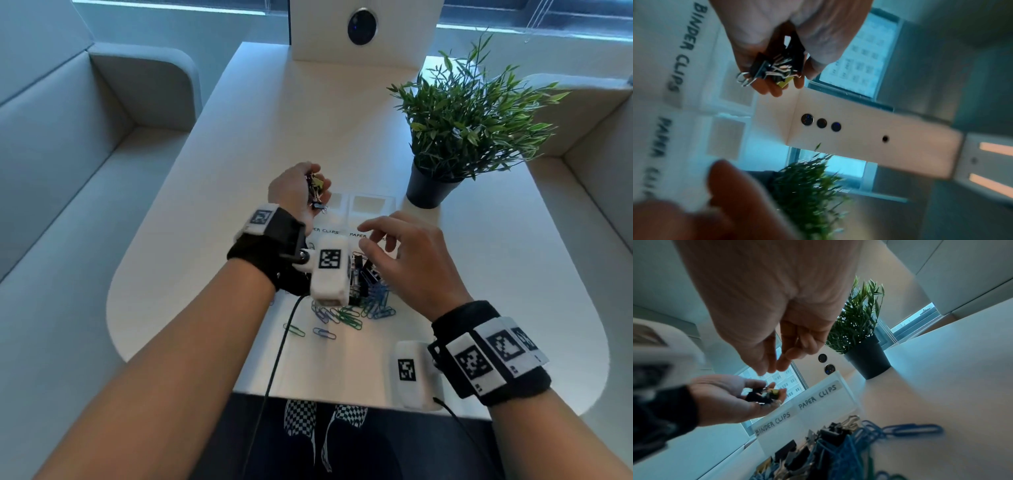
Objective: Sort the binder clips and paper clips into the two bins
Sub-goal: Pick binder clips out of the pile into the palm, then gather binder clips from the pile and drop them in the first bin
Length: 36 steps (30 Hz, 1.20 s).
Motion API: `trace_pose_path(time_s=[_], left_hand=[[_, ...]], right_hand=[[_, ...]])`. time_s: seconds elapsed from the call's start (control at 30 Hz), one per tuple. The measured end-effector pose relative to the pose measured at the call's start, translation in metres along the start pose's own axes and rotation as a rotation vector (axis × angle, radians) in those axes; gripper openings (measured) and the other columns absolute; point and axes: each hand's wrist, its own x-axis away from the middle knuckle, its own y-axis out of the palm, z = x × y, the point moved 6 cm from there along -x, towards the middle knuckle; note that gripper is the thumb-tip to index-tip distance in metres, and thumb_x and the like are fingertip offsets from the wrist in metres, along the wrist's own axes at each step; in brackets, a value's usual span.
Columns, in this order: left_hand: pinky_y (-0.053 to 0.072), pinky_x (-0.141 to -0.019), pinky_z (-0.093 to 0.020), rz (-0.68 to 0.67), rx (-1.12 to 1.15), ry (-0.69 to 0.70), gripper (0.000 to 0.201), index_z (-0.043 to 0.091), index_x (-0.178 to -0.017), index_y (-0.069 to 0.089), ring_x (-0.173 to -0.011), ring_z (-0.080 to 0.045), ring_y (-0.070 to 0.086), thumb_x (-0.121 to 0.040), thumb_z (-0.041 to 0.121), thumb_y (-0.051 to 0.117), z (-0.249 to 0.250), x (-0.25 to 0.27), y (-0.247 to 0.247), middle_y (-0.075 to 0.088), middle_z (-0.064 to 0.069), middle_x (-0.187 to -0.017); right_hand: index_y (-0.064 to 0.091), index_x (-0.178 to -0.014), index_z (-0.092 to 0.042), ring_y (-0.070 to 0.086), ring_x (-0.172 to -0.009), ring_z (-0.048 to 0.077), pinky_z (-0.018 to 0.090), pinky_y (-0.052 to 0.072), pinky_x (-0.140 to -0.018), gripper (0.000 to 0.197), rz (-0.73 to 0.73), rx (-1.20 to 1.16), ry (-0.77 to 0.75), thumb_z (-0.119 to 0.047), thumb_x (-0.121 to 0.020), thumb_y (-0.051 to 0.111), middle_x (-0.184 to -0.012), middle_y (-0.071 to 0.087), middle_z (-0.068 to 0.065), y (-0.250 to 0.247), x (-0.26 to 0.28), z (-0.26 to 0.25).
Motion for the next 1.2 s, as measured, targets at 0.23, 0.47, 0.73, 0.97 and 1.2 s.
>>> trace_pose_path(time_s=[0.23,0.47,0.73,0.97,1.2], left_hand=[[0.052,-0.070,-0.032,0.092,-0.525,0.310,0.032,0.018,-0.061,0.065,-0.065,-0.021,0.056,-0.081,0.001,0.047,-0.004,-0.006,0.007,0.063,-0.004,-0.066],[0.054,-0.070,-0.018,0.088,-0.233,0.226,0.018,0.002,-0.081,0.067,-0.078,-0.020,0.061,-0.085,-0.004,0.050,0.006,0.008,-0.007,0.063,-0.008,-0.076],[0.050,-0.089,-0.030,0.082,0.005,0.153,0.014,0.012,-0.090,0.064,-0.087,-0.017,0.063,-0.088,0.007,0.051,0.009,0.048,-0.047,0.064,-0.003,-0.086],[0.046,-0.101,-0.034,0.081,0.102,-0.053,0.016,0.008,-0.091,0.062,-0.085,-0.019,0.060,-0.090,0.004,0.047,-0.038,0.066,-0.067,0.061,-0.007,-0.084],[0.046,-0.098,-0.033,0.086,0.121,-0.075,0.016,0.009,-0.088,0.062,-0.084,-0.018,0.061,-0.090,0.005,0.047,-0.046,0.065,-0.072,0.061,-0.007,-0.084]], right_hand=[[0.071,-0.098,-0.019,0.050,-0.067,0.003,0.010,0.038,-0.067,0.014,-0.004,0.016,0.026,-0.021,-0.086,0.065,-0.080,0.061,-0.006,0.001,0.004,0.011],[0.069,-0.112,-0.018,0.060,-0.093,0.019,0.038,0.051,-0.085,0.024,-0.262,0.186,0.080,-0.016,-0.090,0.058,-0.105,0.066,0.002,0.034,-0.005,0.019],[0.065,-0.106,-0.003,0.062,-0.083,0.027,0.030,0.046,-0.066,0.030,-0.406,0.472,-0.040,0.009,-0.087,0.046,-0.096,0.061,0.010,0.067,-0.021,0.004],[0.065,-0.102,-0.007,0.062,-0.084,0.028,0.035,0.051,-0.072,0.030,-0.428,0.404,-0.021,0.009,-0.087,0.045,-0.098,0.063,0.012,0.068,-0.026,0.003],[0.068,-0.083,-0.006,0.063,-0.081,0.023,0.025,0.047,-0.068,0.012,-0.419,0.148,0.094,0.001,-0.078,0.059,-0.083,0.065,0.006,0.058,-0.026,0.012]])
